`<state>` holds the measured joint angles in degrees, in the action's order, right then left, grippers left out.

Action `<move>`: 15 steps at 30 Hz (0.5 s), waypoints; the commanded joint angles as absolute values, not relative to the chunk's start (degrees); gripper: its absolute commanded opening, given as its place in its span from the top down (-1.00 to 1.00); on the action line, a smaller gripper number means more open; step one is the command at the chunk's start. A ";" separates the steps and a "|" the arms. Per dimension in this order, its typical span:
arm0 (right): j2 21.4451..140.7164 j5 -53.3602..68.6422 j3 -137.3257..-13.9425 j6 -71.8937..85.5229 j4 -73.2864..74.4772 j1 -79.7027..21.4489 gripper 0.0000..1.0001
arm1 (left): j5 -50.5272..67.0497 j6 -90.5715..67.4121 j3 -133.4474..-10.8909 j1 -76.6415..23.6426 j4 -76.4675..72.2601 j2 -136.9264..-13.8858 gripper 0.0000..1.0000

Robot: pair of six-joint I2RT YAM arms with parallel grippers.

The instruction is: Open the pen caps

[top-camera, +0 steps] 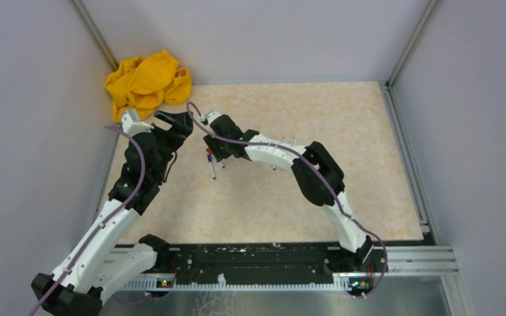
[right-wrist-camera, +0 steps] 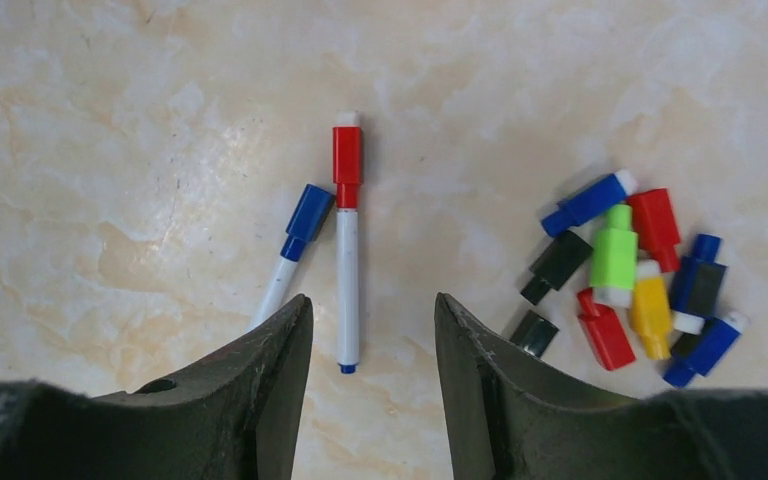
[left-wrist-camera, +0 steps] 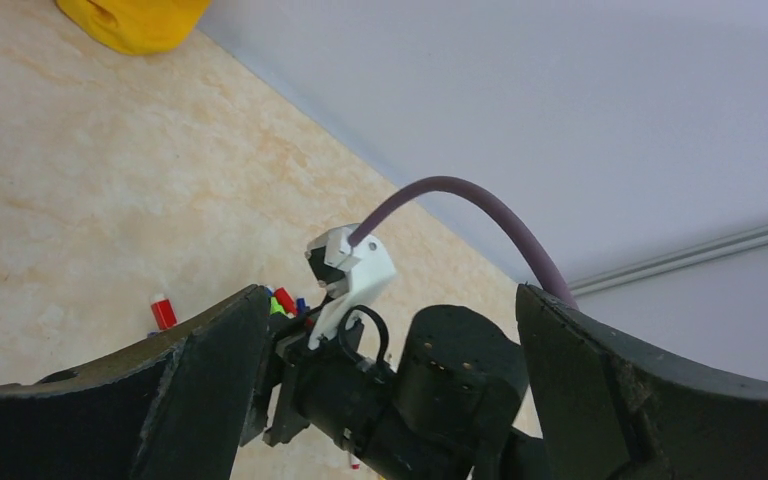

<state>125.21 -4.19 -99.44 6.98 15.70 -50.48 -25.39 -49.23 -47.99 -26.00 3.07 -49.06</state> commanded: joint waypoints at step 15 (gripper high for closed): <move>135.49 -2.83 -109.93 5.32 23.14 -51.70 0.21 | -25.99 -50.27 -45.18 -26.28 4.69 -44.79 -0.97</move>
<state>134.32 -2.76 -107.22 6.42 21.08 -51.16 -25.56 -49.56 -45.65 -26.00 6.24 -45.82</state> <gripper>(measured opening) 0.437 0.986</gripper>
